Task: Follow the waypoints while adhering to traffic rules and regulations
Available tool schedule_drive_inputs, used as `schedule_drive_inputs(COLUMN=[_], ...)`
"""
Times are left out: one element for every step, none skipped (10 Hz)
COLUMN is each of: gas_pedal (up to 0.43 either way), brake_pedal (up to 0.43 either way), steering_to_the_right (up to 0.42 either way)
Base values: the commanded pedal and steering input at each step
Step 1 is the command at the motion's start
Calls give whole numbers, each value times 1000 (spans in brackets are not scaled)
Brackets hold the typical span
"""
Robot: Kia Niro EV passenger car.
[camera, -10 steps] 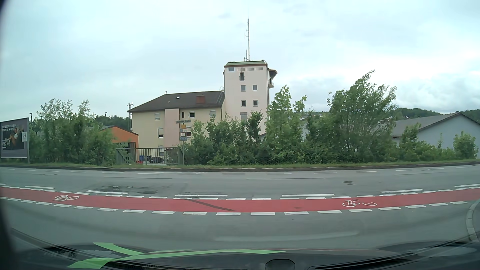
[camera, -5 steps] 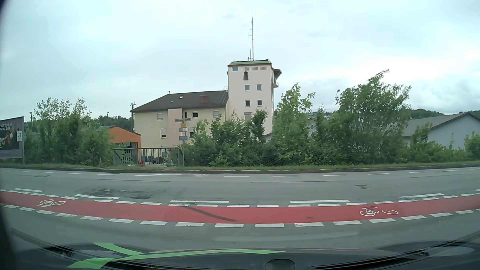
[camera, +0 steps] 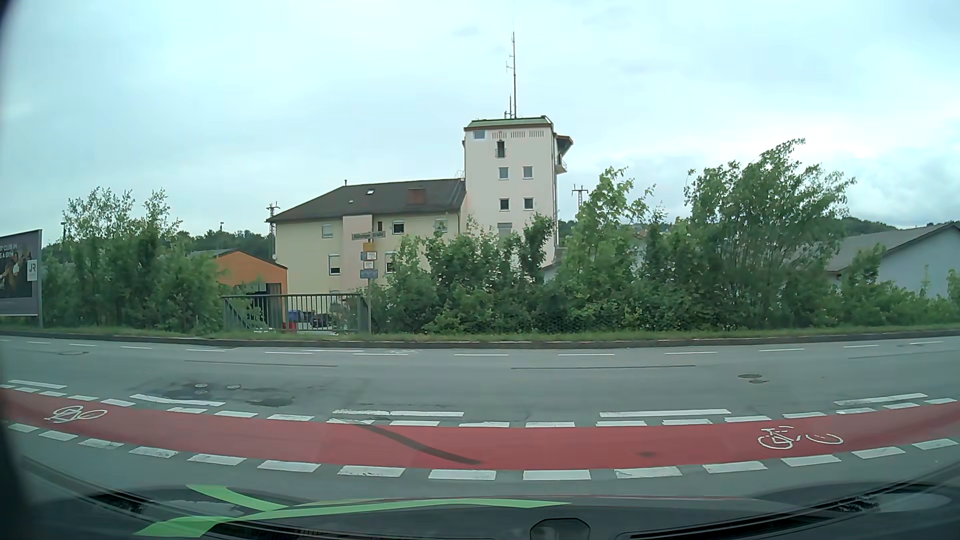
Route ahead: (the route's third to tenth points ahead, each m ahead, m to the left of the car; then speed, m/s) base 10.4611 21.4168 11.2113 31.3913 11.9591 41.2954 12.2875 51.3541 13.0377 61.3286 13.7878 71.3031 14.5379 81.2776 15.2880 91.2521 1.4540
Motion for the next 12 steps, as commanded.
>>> schedule_drive_inputs(gas_pedal=[0,0,0,0,0,0,0,0,0,0,0,0], brake_pedal=[220,220,220,213,213,213,207,201,201,201,201,201], steering_to_the_right=[-103,-107,-113,-122,-129,-137,-145,-150,-153,-155,-156,-159])
